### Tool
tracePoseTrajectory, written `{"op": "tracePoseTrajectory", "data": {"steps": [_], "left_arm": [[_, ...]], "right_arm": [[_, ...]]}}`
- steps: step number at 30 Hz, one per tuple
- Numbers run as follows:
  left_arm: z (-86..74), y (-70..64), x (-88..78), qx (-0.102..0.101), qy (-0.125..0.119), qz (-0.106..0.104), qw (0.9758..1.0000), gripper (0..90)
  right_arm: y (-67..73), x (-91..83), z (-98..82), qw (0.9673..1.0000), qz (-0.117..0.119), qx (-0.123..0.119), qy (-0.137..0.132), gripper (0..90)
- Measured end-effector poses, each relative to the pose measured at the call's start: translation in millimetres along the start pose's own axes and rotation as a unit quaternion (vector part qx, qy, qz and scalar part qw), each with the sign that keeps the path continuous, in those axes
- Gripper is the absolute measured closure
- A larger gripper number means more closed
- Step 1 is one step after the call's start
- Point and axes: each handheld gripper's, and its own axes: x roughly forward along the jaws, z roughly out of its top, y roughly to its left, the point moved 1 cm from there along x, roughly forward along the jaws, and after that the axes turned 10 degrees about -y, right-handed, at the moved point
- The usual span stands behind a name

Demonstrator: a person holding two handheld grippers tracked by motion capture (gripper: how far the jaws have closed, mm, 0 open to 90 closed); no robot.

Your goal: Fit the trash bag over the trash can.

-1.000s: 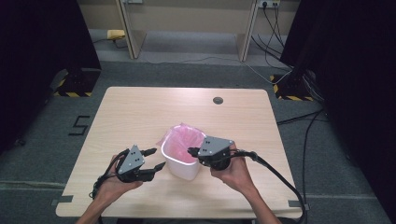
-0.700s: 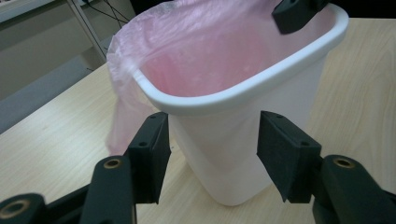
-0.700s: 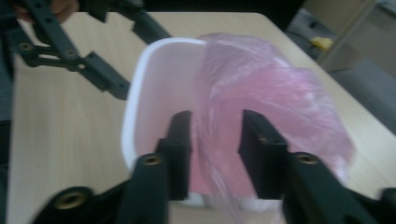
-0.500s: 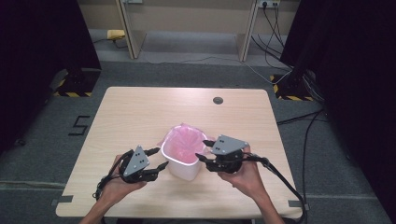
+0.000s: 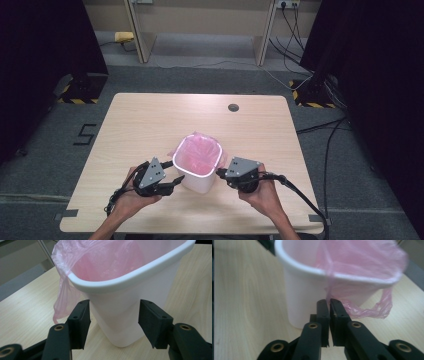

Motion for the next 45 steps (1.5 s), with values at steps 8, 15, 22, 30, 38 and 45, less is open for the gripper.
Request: {"op": "tracePoseTrajectory", "data": {"steps": [8, 15, 22, 30, 38, 45], "left_arm": [[-4.0, -1.2, 3.7, -0.015, 0.004, 0.009, 0.9998, 44.9], [-3.3, -1.0, 9.7, -0.022, 0.008, 0.012, 0.9997, 46.9], [-4.6, -3.6, 9.6, -0.022, 0.01, 0.013, 0.9996, 46.6], [0.1, 2.6, -0.6, -0.032, -0.019, 0.014, 0.9992, 43.6], [8.4, 26.2, -22.3, -0.021, -0.045, 0.053, 0.9974, 45.6], [8.9, 35.0, -7.3, 0.0, -0.021, 0.045, 0.9988, 56.5]], "right_arm": [[-13.3, 15.0, -0.5, 0.9997, -0.009, -0.009, 0.02, 90.0], [-33.8, 26.9, 2.7, 0.9986, -0.033, -0.018, 0.037, 90.0], [-25.5, 29.1, -2.2, 0.9976, -0.028, -0.041, 0.049, 90.0], [-30.6, 32.2, -10.8, 0.9986, -0.027, -0.032, 0.034, 90.0], [-33.4, 22.2, -5.3, 0.9987, -0.035, -0.03, 0.022, 90.0], [-34.8, 23.7, -3.0, 0.999, -0.032, -0.027, 0.017, 90.0]]}}
